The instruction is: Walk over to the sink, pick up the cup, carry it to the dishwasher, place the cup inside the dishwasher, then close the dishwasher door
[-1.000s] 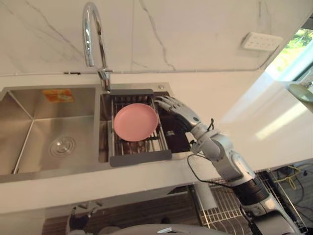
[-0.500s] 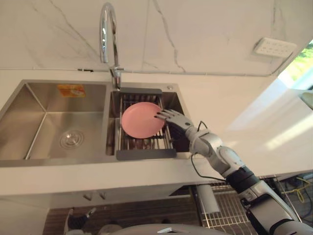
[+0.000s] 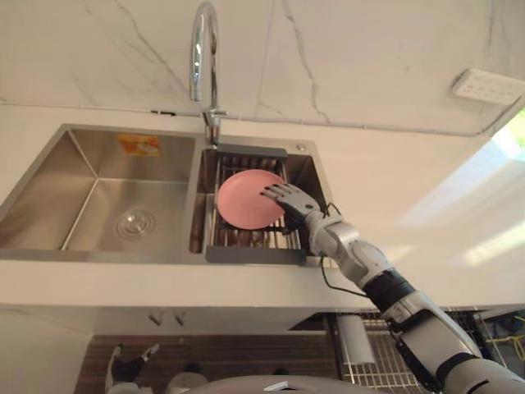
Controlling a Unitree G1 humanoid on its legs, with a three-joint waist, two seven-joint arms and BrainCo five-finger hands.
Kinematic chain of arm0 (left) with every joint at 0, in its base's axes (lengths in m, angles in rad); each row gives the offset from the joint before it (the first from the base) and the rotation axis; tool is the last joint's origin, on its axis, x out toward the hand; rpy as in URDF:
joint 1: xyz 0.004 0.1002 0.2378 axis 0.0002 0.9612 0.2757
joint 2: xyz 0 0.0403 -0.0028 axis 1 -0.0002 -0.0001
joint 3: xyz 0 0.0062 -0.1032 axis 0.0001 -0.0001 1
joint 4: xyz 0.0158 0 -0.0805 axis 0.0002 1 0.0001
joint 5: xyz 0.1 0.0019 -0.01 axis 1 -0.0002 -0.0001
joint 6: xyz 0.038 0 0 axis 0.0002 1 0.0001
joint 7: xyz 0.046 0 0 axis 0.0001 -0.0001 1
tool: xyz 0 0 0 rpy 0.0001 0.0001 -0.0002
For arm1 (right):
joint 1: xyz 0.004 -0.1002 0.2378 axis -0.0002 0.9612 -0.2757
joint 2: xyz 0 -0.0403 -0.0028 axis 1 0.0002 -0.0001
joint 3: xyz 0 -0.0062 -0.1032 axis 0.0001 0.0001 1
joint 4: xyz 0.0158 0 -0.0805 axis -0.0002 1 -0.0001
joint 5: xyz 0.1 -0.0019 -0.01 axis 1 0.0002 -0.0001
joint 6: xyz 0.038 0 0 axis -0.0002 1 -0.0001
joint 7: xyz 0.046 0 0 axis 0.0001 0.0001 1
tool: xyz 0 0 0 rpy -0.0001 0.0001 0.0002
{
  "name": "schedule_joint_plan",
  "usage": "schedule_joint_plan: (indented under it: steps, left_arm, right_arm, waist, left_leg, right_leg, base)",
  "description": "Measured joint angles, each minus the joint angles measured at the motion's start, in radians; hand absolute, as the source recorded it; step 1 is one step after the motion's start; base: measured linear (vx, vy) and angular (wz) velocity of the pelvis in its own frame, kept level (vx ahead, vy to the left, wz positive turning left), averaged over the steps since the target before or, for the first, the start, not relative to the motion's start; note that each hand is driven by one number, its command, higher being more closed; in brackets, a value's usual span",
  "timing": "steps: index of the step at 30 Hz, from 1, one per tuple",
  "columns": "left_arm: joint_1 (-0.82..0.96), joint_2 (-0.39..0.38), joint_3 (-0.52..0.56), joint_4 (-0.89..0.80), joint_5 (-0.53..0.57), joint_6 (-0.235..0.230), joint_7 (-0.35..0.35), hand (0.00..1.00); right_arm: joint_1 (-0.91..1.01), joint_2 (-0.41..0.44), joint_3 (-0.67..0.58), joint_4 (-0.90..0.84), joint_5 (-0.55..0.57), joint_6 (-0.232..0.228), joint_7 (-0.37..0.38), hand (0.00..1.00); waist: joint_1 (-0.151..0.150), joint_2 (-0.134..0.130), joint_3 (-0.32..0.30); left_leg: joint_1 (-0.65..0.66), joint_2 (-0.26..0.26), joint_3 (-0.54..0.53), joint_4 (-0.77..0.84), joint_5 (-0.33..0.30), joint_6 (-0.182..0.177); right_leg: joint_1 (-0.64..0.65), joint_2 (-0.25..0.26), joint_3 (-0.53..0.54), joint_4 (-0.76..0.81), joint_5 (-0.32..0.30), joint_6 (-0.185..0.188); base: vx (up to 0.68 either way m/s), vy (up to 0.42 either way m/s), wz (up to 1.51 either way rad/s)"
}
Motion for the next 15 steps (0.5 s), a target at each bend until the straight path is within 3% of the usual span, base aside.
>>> schedule_joint_plan:
  steps: [3, 15]
  left_arm:
    - [0.001, 0.0, 0.001, 0.0, 0.0, 0.0, 0.0, 0.0]
    - [0.007, -0.002, 0.003, -0.036, -0.002, 0.009, -0.006, 0.0]
  right_arm:
    - [-0.008, 0.002, 0.0, 0.0, 0.002, 0.02, 0.0, 0.0]
    - [-0.075, 0.041, 0.053, 0.088, -0.042, 0.014, 0.004, 0.0]
  waist:
    - [0.0, 0.0, 0.0]
    - [0.017, -0.013, 0.031]
  left_leg:
    - [-0.001, -0.003, -0.012, 0.0, 0.003, 0.0]
    - [-0.014, -0.008, -0.027, 0.0, 0.012, 0.004]
  right_leg:
    - [0.0, -0.004, -0.013, 0.0, 0.0, 0.0]
    - [0.002, -0.008, -0.028, 0.002, 0.002, 0.001]
  base:
    - [-0.01, -0.001, 0.1]
    - [-0.03, -0.002, 0.04]
